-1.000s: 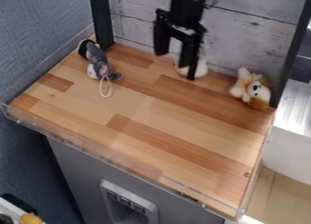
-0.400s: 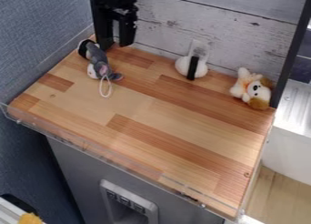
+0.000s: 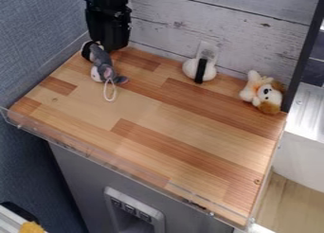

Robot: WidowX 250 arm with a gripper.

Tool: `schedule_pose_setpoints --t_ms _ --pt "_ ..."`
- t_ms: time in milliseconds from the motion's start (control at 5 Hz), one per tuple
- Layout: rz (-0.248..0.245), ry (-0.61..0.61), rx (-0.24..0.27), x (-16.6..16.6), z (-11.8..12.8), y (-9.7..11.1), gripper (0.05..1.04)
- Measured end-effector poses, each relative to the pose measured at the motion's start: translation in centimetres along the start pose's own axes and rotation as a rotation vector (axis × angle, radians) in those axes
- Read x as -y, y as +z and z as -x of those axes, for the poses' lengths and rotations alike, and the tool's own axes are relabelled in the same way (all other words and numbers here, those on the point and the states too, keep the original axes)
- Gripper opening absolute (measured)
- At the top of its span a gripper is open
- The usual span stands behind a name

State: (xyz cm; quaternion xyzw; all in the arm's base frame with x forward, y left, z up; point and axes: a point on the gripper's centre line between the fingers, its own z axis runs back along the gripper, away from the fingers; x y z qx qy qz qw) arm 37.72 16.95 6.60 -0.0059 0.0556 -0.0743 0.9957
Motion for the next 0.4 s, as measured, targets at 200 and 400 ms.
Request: schedule_pose_setpoints --t_ms 200,400 --pt "0.014 -0.032 -0.024 -0.3 -0.4 -1.8 0.997" --pt "0.024 -0.053 -0.039 -0.3 -0.5 -2.9 0.998"
